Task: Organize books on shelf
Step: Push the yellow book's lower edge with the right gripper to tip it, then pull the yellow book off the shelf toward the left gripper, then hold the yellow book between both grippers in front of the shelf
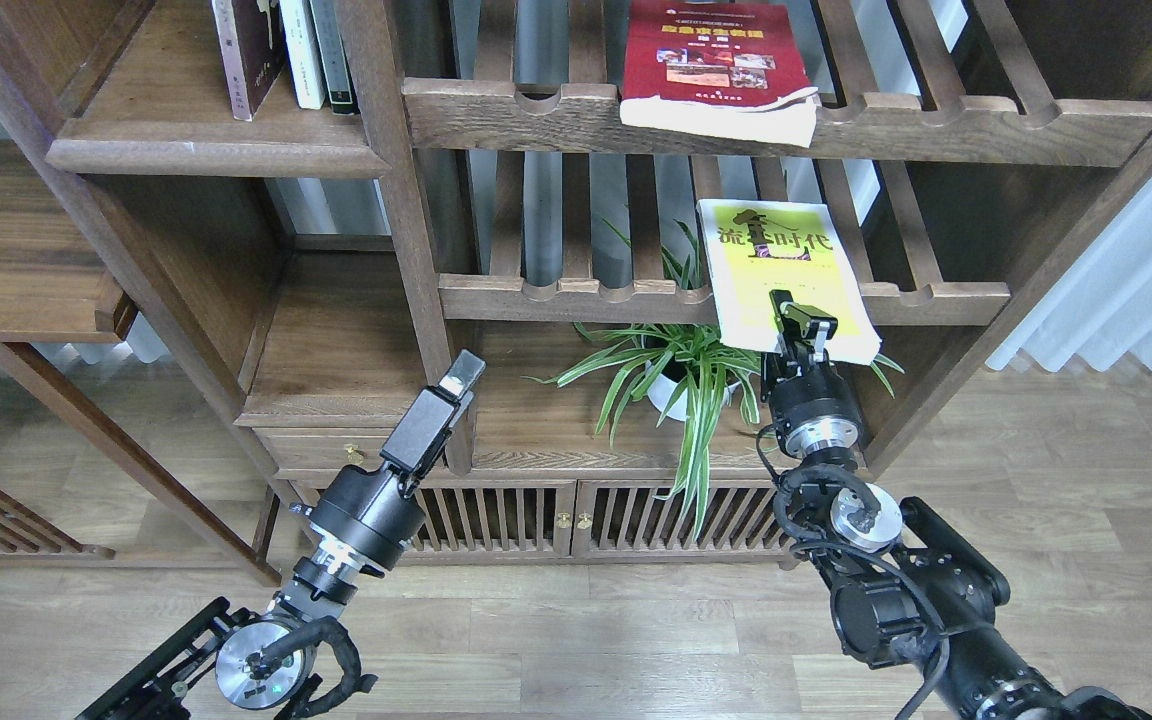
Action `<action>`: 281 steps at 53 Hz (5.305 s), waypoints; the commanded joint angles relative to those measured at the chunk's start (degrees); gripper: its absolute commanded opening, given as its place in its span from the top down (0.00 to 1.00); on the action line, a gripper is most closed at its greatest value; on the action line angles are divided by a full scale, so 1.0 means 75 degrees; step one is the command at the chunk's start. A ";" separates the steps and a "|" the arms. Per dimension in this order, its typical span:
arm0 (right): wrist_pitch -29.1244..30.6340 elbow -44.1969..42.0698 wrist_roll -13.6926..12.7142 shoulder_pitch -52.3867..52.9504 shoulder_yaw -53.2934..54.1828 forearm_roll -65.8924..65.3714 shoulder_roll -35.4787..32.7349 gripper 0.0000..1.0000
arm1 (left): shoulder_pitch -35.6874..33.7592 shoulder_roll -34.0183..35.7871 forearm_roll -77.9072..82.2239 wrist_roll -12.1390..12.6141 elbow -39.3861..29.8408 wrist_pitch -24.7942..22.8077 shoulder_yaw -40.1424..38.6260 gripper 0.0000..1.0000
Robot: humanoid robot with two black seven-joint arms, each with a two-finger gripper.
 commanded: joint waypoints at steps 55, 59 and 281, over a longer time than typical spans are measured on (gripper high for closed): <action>0.0924 0.3622 -0.1969 -0.2927 -0.1675 0.0892 -0.0515 0.94 | -0.1306 0.2120 -0.3892 0.0412 -0.0192 0.0000 0.1804 0.00; 0.0924 0.3622 -0.1957 -0.2916 -0.2003 0.0880 -0.0597 0.94 | -0.1318 0.2120 -0.3904 0.0412 -0.0203 0.0000 0.1816 0.00; 0.0924 0.3563 -0.1863 -0.2752 -0.3317 -0.0291 -0.0281 0.52 | -0.0919 0.1686 -0.3846 0.0048 -0.0321 0.0000 0.2648 0.94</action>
